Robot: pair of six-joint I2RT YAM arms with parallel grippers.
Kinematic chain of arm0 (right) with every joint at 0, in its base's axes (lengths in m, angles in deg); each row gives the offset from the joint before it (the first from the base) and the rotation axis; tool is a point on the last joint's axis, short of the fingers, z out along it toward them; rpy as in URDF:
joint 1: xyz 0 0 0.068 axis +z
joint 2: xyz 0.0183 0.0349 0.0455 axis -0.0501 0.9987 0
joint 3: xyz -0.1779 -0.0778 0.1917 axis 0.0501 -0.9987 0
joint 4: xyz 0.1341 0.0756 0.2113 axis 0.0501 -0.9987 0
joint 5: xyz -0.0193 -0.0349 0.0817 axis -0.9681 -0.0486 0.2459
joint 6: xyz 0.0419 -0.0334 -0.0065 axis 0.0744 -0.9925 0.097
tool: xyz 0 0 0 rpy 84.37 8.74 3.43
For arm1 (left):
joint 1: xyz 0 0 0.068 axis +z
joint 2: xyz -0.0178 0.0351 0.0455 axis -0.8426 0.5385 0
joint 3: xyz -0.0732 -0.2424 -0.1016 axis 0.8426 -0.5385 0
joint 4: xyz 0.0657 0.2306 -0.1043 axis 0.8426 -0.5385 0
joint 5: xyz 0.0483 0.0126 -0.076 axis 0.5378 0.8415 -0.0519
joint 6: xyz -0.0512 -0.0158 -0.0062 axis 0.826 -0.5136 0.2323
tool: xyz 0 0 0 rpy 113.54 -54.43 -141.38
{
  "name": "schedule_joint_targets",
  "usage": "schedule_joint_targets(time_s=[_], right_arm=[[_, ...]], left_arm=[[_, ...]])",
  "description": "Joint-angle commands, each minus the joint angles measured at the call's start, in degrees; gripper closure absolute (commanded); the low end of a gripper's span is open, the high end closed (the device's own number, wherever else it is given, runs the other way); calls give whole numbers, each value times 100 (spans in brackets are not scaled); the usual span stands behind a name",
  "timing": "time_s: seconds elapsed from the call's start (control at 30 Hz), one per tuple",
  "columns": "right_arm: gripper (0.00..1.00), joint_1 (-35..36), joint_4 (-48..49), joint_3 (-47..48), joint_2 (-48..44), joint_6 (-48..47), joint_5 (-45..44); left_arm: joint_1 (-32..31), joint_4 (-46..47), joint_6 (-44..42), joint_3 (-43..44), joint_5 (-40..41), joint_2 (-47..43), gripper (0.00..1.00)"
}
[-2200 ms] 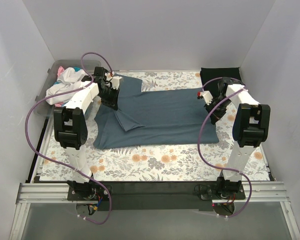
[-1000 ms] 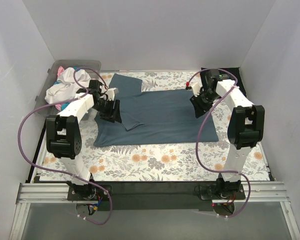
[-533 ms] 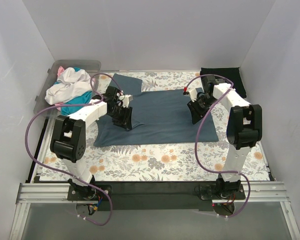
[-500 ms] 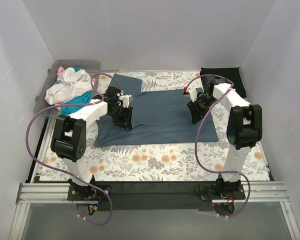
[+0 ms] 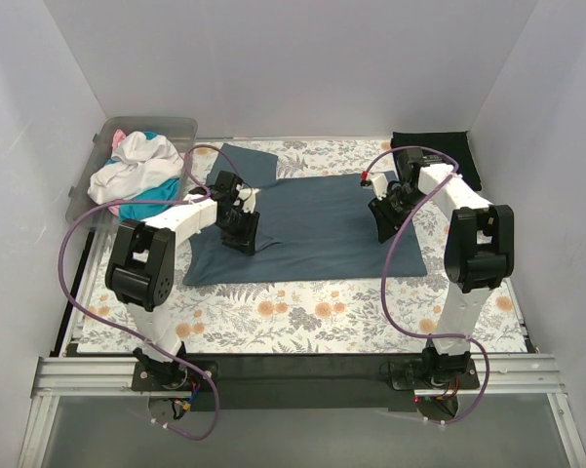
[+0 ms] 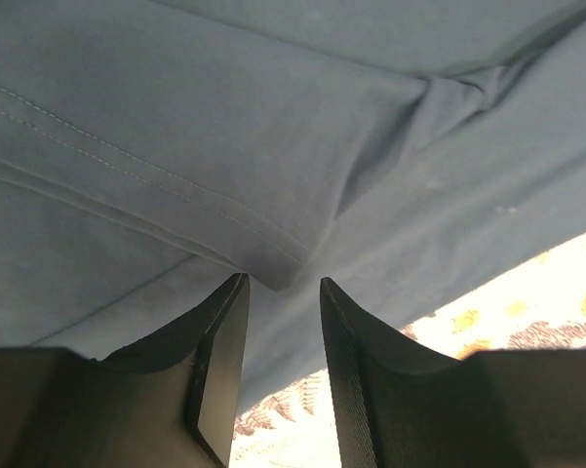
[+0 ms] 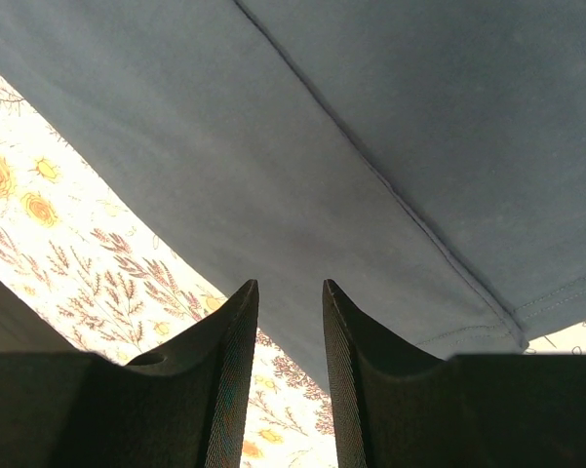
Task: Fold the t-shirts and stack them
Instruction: Fold the tshirt
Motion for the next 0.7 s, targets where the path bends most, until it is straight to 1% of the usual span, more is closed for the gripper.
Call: schedule_joint_targets(time_s=[0.0,0.1,0.17,0.2,0.23,0.3,0.33,0.5,0.67], right_arm=[[61,-60,-19,-28,-251,-115,-13],[61,-87,-28,-10,-242,-124,-40],[62,-122,-28,-10,-242,-132,-40],[62,-122,-28,-28,-233,-132,-40],[62,-131,-19,-28,-233,-141,-40],[62,-157,-19,-71,-233,-159,-49],[62,-157,-19,-80,-233,-168,-49],[63,-175,-19,-151,-224,-203,-22],[63,-192,-10,-238,-233,-220,-13]], left_arm=[[-38,138,-44,157,278,95,66],[-46,138,-70,166,261,166,69],[-64,147,-79,174,252,166,72],[-73,147,-79,175,252,149,79],[-64,173,-88,192,252,131,82],[-73,156,-96,288,243,78,95],[-73,139,-96,315,252,61,99],[-64,86,-149,657,261,34,100],[-64,50,-281,1167,314,359,100]])
